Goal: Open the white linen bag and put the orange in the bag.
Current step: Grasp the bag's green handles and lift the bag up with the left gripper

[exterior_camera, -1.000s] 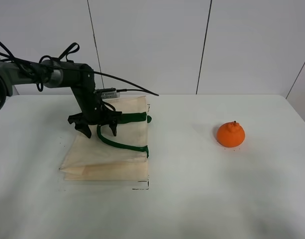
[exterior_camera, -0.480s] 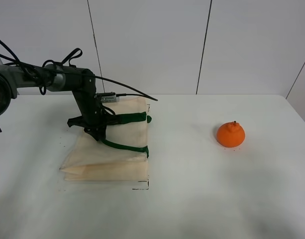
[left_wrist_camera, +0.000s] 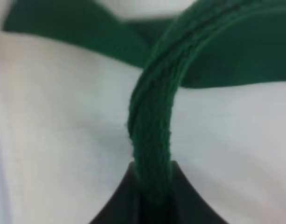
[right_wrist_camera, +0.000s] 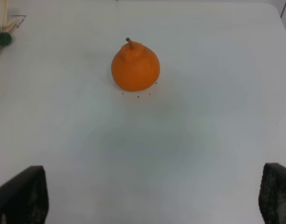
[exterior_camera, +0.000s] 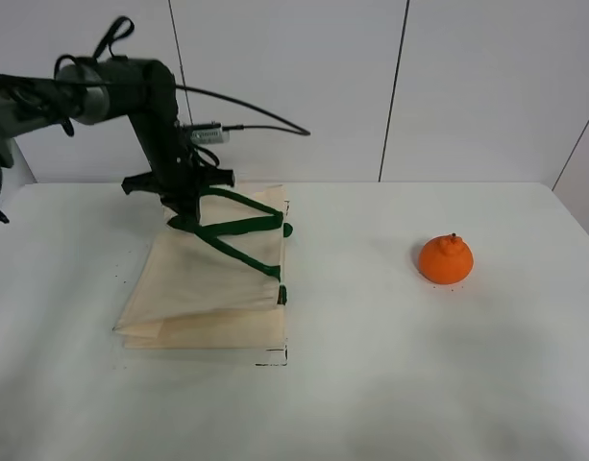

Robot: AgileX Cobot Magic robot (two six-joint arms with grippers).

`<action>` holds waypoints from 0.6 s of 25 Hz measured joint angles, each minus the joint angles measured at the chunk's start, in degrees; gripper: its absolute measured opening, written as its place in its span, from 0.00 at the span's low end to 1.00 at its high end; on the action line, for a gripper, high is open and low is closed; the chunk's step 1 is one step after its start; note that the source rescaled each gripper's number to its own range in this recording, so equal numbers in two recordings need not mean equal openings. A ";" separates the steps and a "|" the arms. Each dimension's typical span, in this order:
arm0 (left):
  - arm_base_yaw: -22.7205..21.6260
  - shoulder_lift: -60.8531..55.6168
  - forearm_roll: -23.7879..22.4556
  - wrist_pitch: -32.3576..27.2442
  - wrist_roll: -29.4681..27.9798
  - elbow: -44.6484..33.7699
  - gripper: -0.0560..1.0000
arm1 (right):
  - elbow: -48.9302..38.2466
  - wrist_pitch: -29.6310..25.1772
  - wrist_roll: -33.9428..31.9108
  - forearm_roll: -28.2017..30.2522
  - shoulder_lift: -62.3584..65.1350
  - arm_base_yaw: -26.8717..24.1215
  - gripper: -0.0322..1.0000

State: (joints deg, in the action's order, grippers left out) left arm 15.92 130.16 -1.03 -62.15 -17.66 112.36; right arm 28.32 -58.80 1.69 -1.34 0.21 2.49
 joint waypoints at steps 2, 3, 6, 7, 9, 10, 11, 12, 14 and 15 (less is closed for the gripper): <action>0.00 -2.13 0.00 -2.97 1.30 4.08 0.06 | 0.00 0.00 0.00 0.00 0.00 0.00 1.00; 0.00 -3.08 0.00 -3.85 1.67 5.50 0.06 | 0.00 0.00 0.00 0.00 0.00 0.00 1.00; 0.00 -7.07 0.25 -5.45 2.29 8.22 0.06 | 0.00 0.00 0.00 0.00 0.00 0.00 1.00; 0.00 -8.64 0.40 -5.66 2.45 8.45 0.06 | 0.00 0.00 0.00 0.00 0.00 0.00 1.00; 0.00 -11.71 1.03 -5.87 2.67 8.58 0.06 | 0.00 0.00 0.00 0.00 0.00 0.00 1.00; 0.00 -13.57 1.82 -5.94 2.81 8.58 0.06 | 0.00 0.00 0.00 0.00 0.00 0.00 1.00; 0.00 -14.83 2.41 -5.94 3.03 8.58 0.06 | 0.00 0.00 0.00 0.00 0.00 0.00 1.00; 0.00 -16.31 3.21 -5.94 3.37 8.58 0.06 | 0.00 0.00 0.00 0.00 0.00 0.00 1.00; 0.07 -19.66 4.08 -6.00 3.98 8.58 0.06 | 0.00 0.00 0.00 0.00 0.00 0.00 1.00; 0.14 -20.39 4.13 -6.00 4.10 8.58 0.06 | 0.00 0.00 0.00 0.00 -0.07 0.00 1.00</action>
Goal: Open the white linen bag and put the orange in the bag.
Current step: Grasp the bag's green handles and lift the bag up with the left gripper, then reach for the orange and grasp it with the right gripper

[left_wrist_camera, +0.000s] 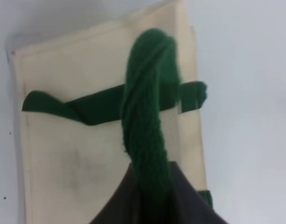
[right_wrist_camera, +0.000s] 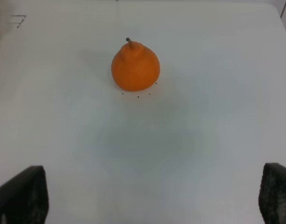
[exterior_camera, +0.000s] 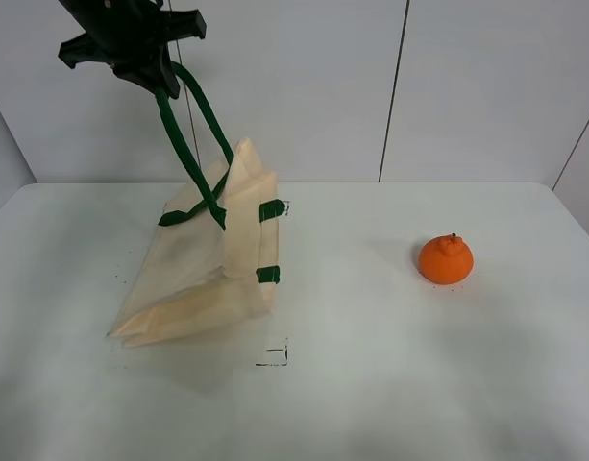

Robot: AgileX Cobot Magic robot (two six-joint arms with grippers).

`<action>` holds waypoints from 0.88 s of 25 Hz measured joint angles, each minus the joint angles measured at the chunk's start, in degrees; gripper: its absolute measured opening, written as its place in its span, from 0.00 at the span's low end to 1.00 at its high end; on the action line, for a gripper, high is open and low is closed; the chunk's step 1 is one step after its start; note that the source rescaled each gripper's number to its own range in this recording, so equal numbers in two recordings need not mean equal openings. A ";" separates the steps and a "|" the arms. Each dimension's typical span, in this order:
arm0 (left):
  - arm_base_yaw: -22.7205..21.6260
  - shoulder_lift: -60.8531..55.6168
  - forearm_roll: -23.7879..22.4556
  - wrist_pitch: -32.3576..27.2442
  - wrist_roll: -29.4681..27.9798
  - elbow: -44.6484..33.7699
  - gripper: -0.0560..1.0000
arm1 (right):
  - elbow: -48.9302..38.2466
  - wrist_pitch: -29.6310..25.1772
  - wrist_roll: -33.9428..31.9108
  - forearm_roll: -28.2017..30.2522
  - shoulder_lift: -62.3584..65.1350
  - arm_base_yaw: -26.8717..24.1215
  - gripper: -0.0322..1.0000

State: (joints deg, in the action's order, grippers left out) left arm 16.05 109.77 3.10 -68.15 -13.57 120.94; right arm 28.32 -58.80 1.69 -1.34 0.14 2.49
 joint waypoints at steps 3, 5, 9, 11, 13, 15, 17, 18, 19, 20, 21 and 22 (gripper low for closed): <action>0.00 -1.95 0.12 -0.06 0.07 0.00 0.06 | 0.64 0.16 0.00 0.00 -3.61 0.00 1.00; 0.00 -2.66 0.12 -0.11 0.07 0.00 0.06 | 2.18 1.99 0.00 0.00 -9.22 0.00 1.00; 0.00 -3.24 0.12 -0.10 0.09 0.00 0.06 | 6.66 6.87 0.00 0.00 -26.26 0.00 1.00; 0.00 -3.24 0.12 -0.10 0.09 0.00 0.06 | 10.22 9.21 0.00 -0.05 -37.05 0.00 1.00; 0.00 -3.24 0.12 -0.10 0.09 0.00 0.06 | 14.59 10.81 0.14 -0.05 -47.46 0.00 1.00; 0.00 -3.28 0.16 -0.10 0.09 0.00 0.06 | 20.78 11.37 0.65 -0.18 -59.27 0.00 1.00; 0.00 -3.28 0.16 -0.10 0.09 0.00 0.06 | 27.61 10.57 1.21 -0.18 -70.29 0.00 1.00; 0.00 -3.30 0.16 -0.10 0.09 0.00 0.06 | 31.75 9.36 1.28 -0.18 -75.87 0.00 1.00; 0.00 -3.30 0.16 -0.10 0.09 0.00 0.06 | 36.17 7.77 1.41 -0.23 -81.19 0.00 1.00; 0.06 -3.30 0.16 -0.10 0.09 0.00 0.06 | 39.92 5.92 1.47 -0.23 -85.49 0.00 1.00; 0.10 -3.30 0.16 -0.10 0.15 0.00 0.06 | 44.41 4.37 1.52 -0.29 -90.43 0.00 1.00; 0.16 -3.30 0.16 -0.10 0.29 0.00 0.06 | 48.76 2.39 1.66 -0.35 -95.08 0.00 1.00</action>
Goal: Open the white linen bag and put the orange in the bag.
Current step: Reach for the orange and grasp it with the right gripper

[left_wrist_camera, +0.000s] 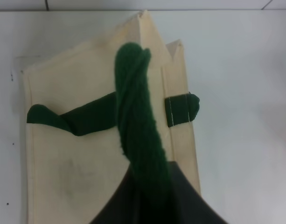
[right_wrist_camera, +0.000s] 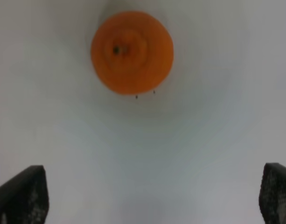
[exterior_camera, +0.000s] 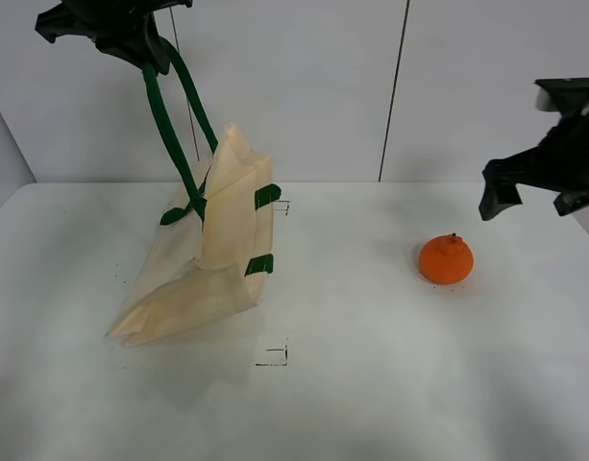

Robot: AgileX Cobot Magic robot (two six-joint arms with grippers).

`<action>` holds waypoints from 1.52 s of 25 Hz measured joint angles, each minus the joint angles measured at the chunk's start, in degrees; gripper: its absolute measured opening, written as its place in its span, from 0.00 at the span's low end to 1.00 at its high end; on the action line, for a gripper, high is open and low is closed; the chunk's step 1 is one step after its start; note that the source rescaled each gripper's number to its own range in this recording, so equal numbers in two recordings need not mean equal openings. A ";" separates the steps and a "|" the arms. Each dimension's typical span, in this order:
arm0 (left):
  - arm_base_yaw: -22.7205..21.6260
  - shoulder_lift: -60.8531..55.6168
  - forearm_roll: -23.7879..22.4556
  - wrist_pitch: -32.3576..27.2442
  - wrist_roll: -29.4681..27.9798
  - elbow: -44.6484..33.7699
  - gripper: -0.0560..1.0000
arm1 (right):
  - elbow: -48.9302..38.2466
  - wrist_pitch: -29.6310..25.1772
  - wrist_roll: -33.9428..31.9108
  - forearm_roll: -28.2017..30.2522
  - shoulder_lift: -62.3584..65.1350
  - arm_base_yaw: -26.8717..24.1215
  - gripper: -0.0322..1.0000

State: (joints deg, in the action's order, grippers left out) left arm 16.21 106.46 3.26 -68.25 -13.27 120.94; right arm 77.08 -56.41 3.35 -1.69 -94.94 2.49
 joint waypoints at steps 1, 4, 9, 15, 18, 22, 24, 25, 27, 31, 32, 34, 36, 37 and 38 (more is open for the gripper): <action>0.01 0.00 0.00 0.00 0.12 0.00 0.06 | 4.13 -1.94 0.02 0.00 -3.59 0.00 1.00; 0.01 0.00 0.00 0.00 0.17 0.00 0.06 | 13.64 -6.49 0.25 -0.41 -13.91 0.27 1.00; 0.01 0.00 0.00 0.00 0.17 0.00 0.06 | 19.65 -7.72 0.43 -0.74 -22.11 2.55 1.00; 0.01 0.00 0.00 0.00 0.21 0.00 0.06 | 19.77 -6.50 -0.96 -0.59 -27.04 3.32 1.00; 0.01 -0.04 0.00 0.00 0.21 0.00 0.06 | 19.77 -5.67 -1.20 1.04 -28.30 3.32 1.00; 0.01 -0.04 0.00 0.00 0.62 0.00 0.06 | 19.90 -2.91 -1.32 1.69 -29.95 3.32 1.00; 0.01 -0.04 0.00 0.00 0.62 0.00 0.06 | 19.96 -1.73 -1.32 1.69 -31.16 3.32 1.00; 0.01 -0.04 0.00 0.00 0.62 0.00 0.06 | 19.96 -1.25 -1.32 1.69 -31.94 3.32 1.00; 0.01 -0.04 0.07 0.00 0.64 0.00 0.06 | 19.96 -0.30 -1.32 1.69 -33.34 3.32 1.00; 0.01 -0.04 0.07 0.00 0.64 0.00 0.06 | 19.96 0.67 -1.50 1.34 -34.87 3.32 0.92; 0.01 -0.04 0.07 0.00 0.64 0.00 0.06 | 19.96 0.67 -1.50 1.34 -34.87 3.32 0.84; 0.01 -0.04 0.07 0.00 0.69 0.00 0.06 | 19.96 0.67 -1.50 1.34 -34.91 3.32 0.50; 0.01 -0.04 0.12 0.00 0.69 0.00 0.06 | 20.13 0.67 -1.50 1.24 -34.65 3.32 0.12; 0.01 -0.04 0.12 0.00 0.69 0.00 0.06 | 20.37 0.75 -1.50 1.10 -34.33 3.32 0.03; 0.01 -0.04 0.12 0.00 0.69 0.00 0.06 | 20.66 0.68 -1.50 0.93 -33.87 3.32 0.04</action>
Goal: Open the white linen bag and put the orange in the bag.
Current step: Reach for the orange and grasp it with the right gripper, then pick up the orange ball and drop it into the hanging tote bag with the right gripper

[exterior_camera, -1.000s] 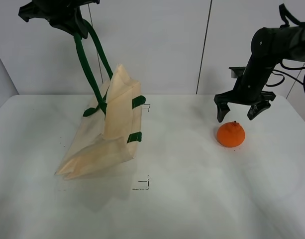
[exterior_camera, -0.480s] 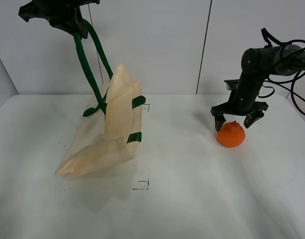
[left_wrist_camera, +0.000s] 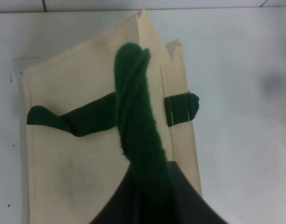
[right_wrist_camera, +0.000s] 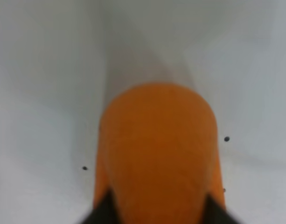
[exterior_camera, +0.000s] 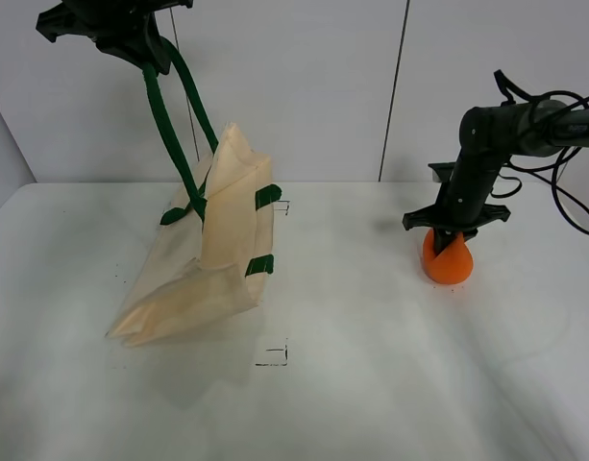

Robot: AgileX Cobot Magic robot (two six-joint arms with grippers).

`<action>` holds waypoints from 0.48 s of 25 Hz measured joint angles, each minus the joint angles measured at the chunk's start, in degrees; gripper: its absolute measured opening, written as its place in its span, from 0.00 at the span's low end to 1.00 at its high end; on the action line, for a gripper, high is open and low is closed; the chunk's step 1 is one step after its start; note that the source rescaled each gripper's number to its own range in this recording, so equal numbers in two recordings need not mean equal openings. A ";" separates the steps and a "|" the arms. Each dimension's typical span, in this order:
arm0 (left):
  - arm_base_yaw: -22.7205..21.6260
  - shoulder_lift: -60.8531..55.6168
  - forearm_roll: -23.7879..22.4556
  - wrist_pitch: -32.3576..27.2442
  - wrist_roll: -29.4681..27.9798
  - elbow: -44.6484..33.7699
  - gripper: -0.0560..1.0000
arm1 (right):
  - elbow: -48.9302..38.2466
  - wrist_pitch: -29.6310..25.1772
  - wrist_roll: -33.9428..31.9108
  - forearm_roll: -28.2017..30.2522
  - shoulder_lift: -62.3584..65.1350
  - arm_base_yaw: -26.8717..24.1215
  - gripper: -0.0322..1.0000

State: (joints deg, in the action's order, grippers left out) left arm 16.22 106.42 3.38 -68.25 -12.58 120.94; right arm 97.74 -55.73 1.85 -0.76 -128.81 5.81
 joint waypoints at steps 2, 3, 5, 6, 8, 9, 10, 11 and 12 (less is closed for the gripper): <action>0.00 0.00 0.00 0.00 0.00 0.00 0.06 | 1.48 -1.23 0.00 -0.62 0.69 0.00 0.04; 0.00 0.00 0.00 0.00 0.00 0.00 0.06 | 2.40 -1.91 0.05 -1.33 0.98 0.00 0.04; 0.00 -0.31 0.00 0.00 0.00 0.00 0.06 | 5.80 -3.29 0.47 -3.90 2.10 0.04 0.04; 0.00 -0.62 0.00 0.00 0.00 0.00 0.06 | 8.01 -4.34 0.94 -5.47 2.78 0.04 0.04; 0.00 -0.90 0.00 0.00 0.00 0.00 0.06 | 12.87 -6.39 1.67 -10.55 4.46 0.04 0.04; 0.00 -1.21 0.00 0.00 0.07 0.00 0.06 | 15.72 -7.36 2.47 -13.11 5.17 0.04 0.04; 0.00 -1.66 0.00 0.00 0.19 0.00 0.06 | 18.48 -8.20 3.06 -16.42 5.56 0.04 0.04; 0.00 -1.95 0.00 0.00 0.20 0.00 0.06 | 20.57 -8.59 3.72 -19.33 5.91 0.26 0.04; 0.00 -2.12 0.00 0.00 0.33 0.00 0.06 | 22.70 -8.87 4.25 -21.86 6.02 0.65 0.04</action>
State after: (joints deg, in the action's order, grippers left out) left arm 16.22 104.30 3.38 -68.25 -12.25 120.94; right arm 120.44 -64.60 6.10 -22.63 -122.79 6.46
